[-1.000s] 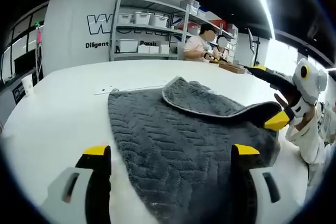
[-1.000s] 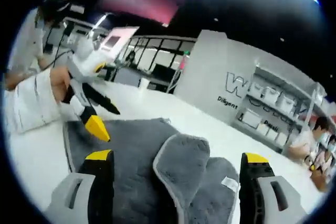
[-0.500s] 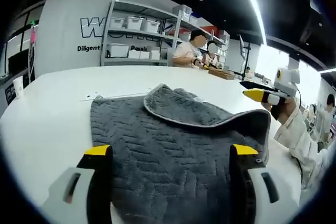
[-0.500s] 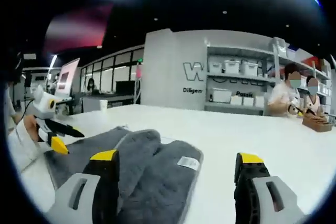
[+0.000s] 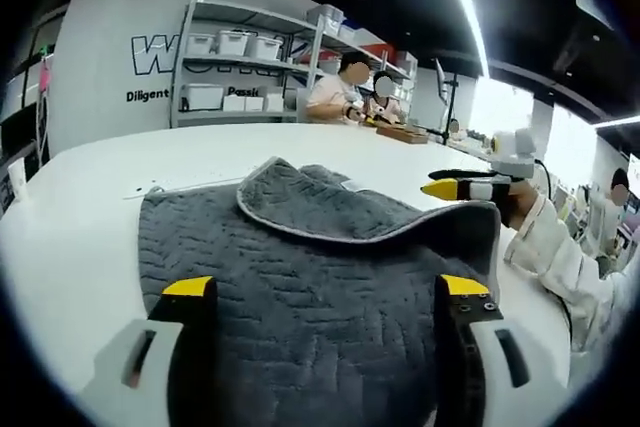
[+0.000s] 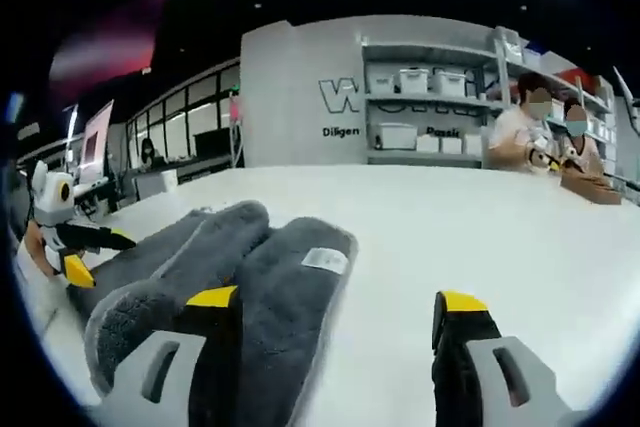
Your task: Open the folded towel by lifting each exposed corner and separating the folded layers until the towel lies flat within the target outline without major curled edges
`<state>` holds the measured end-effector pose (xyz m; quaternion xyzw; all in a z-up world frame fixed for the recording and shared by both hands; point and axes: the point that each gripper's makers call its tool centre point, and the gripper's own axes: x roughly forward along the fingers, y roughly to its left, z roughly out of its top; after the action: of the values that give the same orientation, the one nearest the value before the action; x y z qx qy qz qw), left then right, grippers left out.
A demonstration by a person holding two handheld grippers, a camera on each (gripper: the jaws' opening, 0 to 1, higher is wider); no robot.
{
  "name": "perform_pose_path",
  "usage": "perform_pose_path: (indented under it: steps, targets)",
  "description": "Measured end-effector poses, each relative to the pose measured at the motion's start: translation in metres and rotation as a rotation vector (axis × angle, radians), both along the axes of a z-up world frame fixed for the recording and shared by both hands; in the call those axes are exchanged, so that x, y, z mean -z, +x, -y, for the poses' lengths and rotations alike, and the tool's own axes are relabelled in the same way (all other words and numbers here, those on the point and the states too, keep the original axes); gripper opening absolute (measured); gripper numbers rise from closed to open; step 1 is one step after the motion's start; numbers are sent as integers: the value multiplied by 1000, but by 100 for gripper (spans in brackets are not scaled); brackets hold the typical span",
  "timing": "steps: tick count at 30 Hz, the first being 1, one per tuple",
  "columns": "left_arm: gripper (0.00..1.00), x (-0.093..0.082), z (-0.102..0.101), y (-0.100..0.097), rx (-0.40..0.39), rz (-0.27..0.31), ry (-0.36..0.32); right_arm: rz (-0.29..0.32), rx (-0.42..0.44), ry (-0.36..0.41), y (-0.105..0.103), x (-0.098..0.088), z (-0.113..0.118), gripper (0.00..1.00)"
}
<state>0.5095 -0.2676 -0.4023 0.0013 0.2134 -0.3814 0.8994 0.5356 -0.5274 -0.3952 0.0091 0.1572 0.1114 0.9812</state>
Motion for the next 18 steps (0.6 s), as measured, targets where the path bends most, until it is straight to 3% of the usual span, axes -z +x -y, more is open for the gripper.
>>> perform_pose_path:
  steps: [7,18]
  targets:
    - [88,1,-3,1,-10,-4,8,-49,-19,-48,0,17,-2,34]
    - [88,2,-2,-1,-1,-5,19,-118,-74,-57,1,37,-11,14]
